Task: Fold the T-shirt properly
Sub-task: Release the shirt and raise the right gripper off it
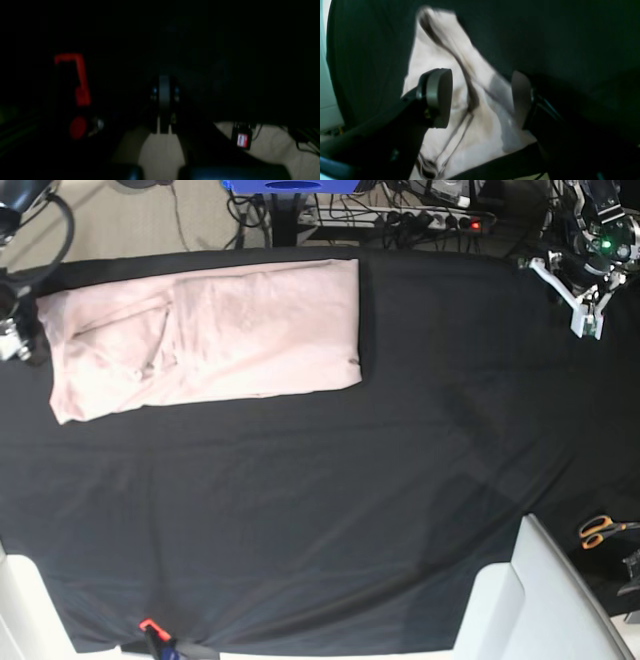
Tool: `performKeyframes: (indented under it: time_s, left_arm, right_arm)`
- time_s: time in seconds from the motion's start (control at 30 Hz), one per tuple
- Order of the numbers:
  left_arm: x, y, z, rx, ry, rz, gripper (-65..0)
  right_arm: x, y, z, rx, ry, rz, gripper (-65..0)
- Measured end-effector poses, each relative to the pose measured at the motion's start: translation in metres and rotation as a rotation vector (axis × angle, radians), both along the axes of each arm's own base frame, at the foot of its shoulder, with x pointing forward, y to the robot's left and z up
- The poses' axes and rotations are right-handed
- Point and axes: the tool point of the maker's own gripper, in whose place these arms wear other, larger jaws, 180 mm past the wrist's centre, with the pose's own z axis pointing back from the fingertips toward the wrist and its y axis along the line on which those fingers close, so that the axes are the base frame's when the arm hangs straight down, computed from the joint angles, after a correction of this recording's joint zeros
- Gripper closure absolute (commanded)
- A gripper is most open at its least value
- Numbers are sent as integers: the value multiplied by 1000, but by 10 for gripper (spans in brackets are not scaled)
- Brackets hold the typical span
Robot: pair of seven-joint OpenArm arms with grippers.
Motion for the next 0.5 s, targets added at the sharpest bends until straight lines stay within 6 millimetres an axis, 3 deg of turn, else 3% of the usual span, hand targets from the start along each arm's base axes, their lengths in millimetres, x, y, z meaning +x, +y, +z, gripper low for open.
performKeyframes:
  time_s: [0.07, 0.23, 0.5]
  left_arm:
    - [0, 2, 1, 5, 1, 2, 0]
    - [-2, 1, -1, 2, 6, 4, 0]
    - [-12, 0, -3, 1, 22, 2, 0]
  right_arm:
    - [-10, 0, -12, 34, 35, -12, -359]
    - [-24, -31, -17, 22, 54, -10, -359]
    - [-17, -57, -17, 29, 44, 44, -359]
